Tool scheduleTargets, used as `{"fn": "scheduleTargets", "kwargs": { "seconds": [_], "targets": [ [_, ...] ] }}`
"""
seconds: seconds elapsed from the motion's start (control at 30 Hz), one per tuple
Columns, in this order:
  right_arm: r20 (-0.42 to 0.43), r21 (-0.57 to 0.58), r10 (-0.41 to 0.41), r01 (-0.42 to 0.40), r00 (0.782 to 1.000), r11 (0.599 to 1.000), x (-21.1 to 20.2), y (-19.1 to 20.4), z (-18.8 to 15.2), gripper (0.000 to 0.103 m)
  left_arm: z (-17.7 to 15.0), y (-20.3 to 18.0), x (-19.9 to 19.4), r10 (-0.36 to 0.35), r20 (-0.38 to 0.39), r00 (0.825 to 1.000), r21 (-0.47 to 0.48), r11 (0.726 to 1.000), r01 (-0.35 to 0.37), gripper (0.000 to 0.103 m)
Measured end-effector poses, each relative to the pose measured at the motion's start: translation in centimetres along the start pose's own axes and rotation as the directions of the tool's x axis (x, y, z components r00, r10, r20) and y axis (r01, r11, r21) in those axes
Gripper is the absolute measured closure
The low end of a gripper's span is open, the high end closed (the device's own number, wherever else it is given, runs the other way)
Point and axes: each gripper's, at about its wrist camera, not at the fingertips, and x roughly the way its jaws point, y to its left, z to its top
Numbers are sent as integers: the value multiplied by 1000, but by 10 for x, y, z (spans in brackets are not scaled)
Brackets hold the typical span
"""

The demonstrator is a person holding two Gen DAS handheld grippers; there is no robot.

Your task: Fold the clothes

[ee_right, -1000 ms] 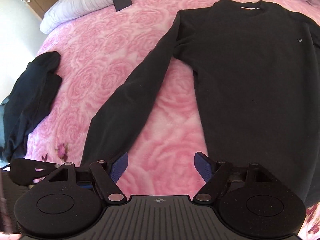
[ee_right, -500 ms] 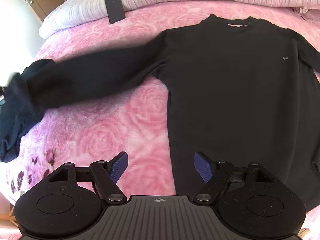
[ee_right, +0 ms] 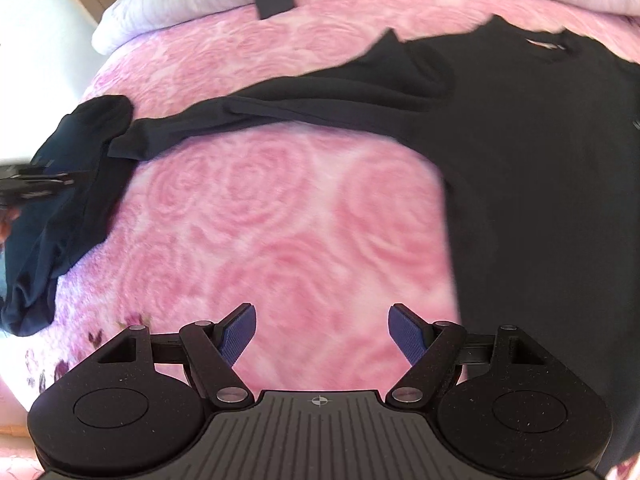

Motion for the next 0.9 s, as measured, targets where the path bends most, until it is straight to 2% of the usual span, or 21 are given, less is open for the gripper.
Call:
{"fn": "scheduleTargets", "kwargs": {
  "seconds": [0.07,0.1,0.17,0.27,0.37,0.43,0.5,0.6,0.7,0.8,0.9],
  "targets": [
    [-1,-6,-2,2,1000,1000,8,10,7,26,7,-10,16,23,18,1000,180,983,-26,65],
    [-2,-9,-6,6,1000,1000,13,15,10,26,11,-7,25,16,25,1000,204,979,-21,65],
    [2,-18,-13,13,1000,1000,20,24,18,26,20,10,40,-48,27,998,179,983,43,62],
    [27,-100,-14,16,1000,995,33,41,33,26,33,38,62,-129,7,992,128,984,127,60],
    [62,-241,-7,22,998,970,48,62,52,26,41,64,82,-240,-47,970,41,969,242,58],
    [82,-328,0,27,997,944,60,74,68,26,44,74,91,-289,-46,956,6,957,290,62],
    [109,-387,-2,44,994,921,71,86,83,26,44,77,86,-305,-19,952,24,952,305,97],
    [139,-437,-14,74,990,896,84,99,103,26,43,77,62,-301,67,951,86,952,295,97],
    [161,-497,-17,96,987,863,91,116,116,26,34,68,25,-302,158,940,220,939,265,98],
    [181,-626,-20,131,983,769,99,139,118,26,13,47,-14,-314,201,928,407,888,213,98],
    [169,-747,17,117,985,655,110,164,106,26,-15,23,-37,-352,159,922,557,803,211,101]
  ]
}}
